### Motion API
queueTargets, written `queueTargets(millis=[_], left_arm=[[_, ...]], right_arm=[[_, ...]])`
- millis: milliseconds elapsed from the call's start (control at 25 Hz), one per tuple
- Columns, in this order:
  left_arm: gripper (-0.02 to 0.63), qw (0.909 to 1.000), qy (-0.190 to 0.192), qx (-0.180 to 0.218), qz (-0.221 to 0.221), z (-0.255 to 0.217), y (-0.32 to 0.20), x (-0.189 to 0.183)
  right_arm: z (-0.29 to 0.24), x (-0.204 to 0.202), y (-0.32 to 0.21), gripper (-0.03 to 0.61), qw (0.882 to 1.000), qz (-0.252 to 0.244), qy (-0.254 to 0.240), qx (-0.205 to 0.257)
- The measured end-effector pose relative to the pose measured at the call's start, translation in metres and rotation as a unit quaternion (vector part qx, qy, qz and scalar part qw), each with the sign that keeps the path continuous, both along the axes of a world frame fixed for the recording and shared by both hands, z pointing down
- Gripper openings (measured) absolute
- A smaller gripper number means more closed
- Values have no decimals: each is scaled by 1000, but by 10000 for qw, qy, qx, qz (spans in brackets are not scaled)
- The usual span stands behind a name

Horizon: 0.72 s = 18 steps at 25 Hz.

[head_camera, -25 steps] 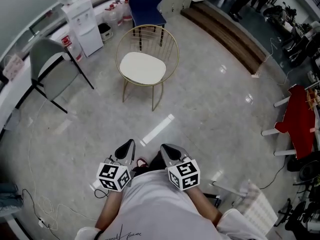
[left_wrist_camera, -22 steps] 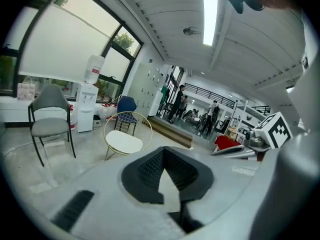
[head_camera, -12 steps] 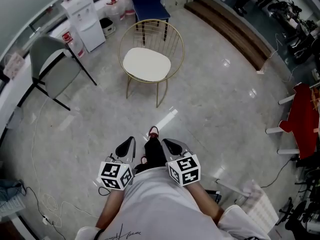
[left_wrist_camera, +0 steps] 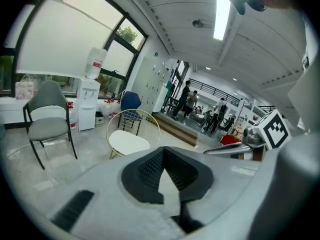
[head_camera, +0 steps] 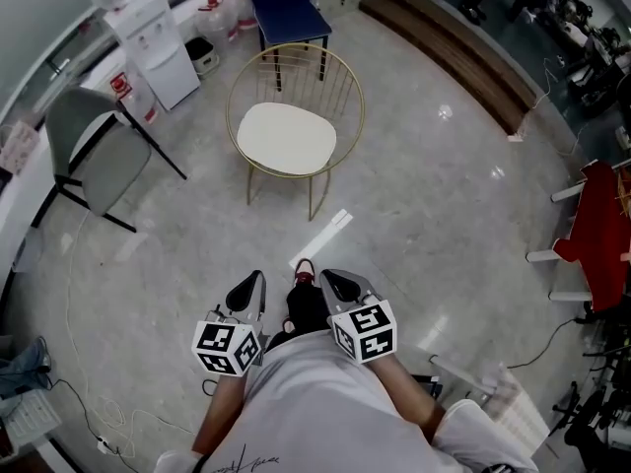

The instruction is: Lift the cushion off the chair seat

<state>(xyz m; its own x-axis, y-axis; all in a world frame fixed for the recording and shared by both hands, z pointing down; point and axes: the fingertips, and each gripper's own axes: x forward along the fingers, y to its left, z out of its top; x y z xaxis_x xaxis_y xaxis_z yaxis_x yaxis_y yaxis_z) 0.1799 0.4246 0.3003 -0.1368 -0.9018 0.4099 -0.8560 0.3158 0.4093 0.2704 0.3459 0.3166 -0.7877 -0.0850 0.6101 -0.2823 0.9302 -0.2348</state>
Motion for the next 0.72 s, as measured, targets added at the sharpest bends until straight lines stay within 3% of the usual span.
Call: queueTargets(millis=[320, 720], left_arm=[[0, 9998, 118, -136, 65, 7, -50, -33], [0, 9997, -4, -244, 72, 5, -111, -66]], right_arm=[[8, -31, -45, 6, 9998, -25, 155, -143], [13, -67, -107, 6, 9994, 9, 32, -346]])
